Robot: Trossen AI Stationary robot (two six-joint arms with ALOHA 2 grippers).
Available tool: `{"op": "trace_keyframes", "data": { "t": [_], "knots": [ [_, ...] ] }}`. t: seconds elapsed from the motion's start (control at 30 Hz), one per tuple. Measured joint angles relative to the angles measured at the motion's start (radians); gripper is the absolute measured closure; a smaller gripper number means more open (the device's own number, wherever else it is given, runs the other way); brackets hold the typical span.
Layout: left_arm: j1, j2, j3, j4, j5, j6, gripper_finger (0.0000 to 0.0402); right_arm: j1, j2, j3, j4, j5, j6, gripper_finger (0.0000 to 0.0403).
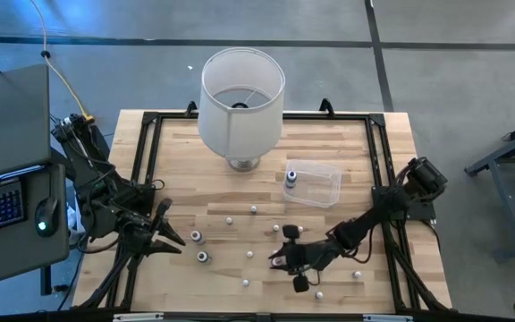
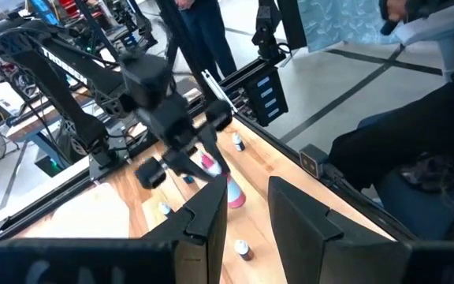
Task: Pick & Place food coloring
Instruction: Put the large pink food coloring bottle into the transparent bin
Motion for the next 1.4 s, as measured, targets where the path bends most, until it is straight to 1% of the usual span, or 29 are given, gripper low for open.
{"op": "trace_keyframes", "data": {
  "t": [0.1,0.17,0.23,0.33,0.37,0.4,0.43,0.47,0.5,0.6,0.63,0.7,0.8,0.9,1.07,1.2,1.27,1.4],
  "knots": [
    [0.0,0.0,0.0,0.0,0.0,0.0,0.0309,0.001,-0.065,0.001,0.076,0.058,-0.073,0.0295],
    [0.0,0.0,0.0,0.0,-0.001,0.0,0.0309,0.002,-0.117,0.001,0.072,0.139,-0.16,0.0295],
    [0.0,0.0,0.0,0.0,-0.002,0.0,0.0309,0.0,-0.168,0.001,0.04,0.301,-0.259,0.0295],
    [0.0,0.0,0.0,0.0,-0.002,0.0,0.0309,-0.025,-0.237,0.001,-0.073,0.615,-0.341,0.0295],
    [0.0,0.0,0.0,0.0,-0.002,0.0,0.0309,-0.041,-0.253,0.001,-0.129,0.721,-0.325,0.0295],
    [0.0,0.0,0.0,0.0,-0.002,0.0,0.0309,-0.063,-0.264,0.001,-0.194,0.816,-0.274,0.0295],
    [0.0,0.0,0.0,0.0,-0.003,0.0,0.0309,-0.088,-0.272,0.001,-0.276,0.879,-0.197,0.0295],
    [0.0,0.0,0.0,-0.001,-0.004,0.0,0.0309,-0.115,-0.278,0.001,-0.369,0.89,-0.106,0.0295],
    [0.0,0.0,0.0,-0.002,-0.005,0.0,0.0309,-0.144,-0.279,0.001,-0.458,0.863,-0.014,0.0295],
    [0.0,0.0,0.0,-0.008,-0.007,0.0,0.0309,-0.234,-0.262,0.001,-0.651,0.68,0.265,0.0292],
    [0.0,0.0,0.0,-0.01,-0.008,0.0,0.0309,-0.261,-0.249,0.001,-0.689,0.627,0.334,0.0292],
    [0.0,0.0,0.0,-0.021,-0.008,0.0,0.0309,-0.304,-0.218,0.001,-0.733,0.562,0.408,0.0293],
    [0.0,0.001,0.0,-0.031,-0.009,0.0,0.0309,-0.346,-0.171,0.001,-0.731,0.516,0.414,0.0294],
    [0.0,0.0,0.0,-0.035,-0.01,-0.001,0.0309,-0.371,-0.131,0.001,-0.693,0.504,0.395,0.0294],
    [0.0,0.0,0.0,-0.047,-0.01,-0.001,0.0309,-0.404,-0.098,0.001,-0.64,0.511,0.394,0.0288],
    [0.0,0.0,0.0,-0.049,-0.01,-0.001,0.0309,-0.426,-0.088,0.001,-0.636,0.545,0.394,0.0291],
    [0.0,0.0,0.0,-0.047,-0.01,-0.001,0.0309,-0.441,-0.088,0.001,-0.636,0.52,0.394,0.029],
    [0.0,0.0,0.0,-0.048,-0.01,-0.001,0.0309,-0.471,-0.087,0.001,-0.635,0.431,0.394,0.0274]
  ]
}}
